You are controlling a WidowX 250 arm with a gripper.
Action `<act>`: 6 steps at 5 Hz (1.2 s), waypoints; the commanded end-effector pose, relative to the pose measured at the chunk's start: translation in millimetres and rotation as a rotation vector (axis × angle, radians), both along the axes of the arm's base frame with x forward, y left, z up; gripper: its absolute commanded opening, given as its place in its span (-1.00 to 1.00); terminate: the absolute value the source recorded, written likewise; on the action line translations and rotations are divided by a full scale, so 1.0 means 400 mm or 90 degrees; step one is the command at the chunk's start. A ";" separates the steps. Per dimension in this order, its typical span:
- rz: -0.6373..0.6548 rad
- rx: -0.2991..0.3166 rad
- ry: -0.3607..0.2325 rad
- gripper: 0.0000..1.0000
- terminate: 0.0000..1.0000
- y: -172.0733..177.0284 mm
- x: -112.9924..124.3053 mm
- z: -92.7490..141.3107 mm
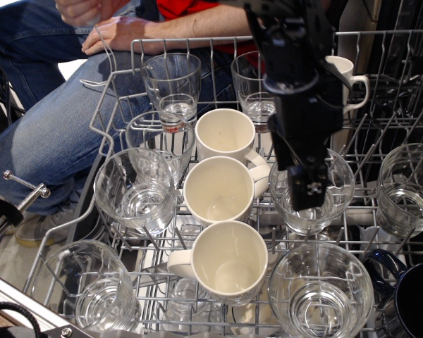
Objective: Pick up glass cup
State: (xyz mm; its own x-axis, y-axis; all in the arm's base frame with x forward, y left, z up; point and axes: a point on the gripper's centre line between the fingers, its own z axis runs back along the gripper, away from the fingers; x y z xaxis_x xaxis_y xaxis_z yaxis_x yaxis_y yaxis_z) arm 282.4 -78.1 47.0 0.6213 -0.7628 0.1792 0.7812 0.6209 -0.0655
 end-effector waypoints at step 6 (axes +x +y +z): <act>0.022 0.045 -0.118 1.00 -1.00 -0.089 -0.077 -0.188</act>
State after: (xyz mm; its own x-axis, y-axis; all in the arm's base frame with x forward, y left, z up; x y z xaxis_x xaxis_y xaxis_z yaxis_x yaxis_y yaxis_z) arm 247.2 -110.4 -35.0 0.6253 -0.7493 0.2180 0.7485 0.6549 0.1039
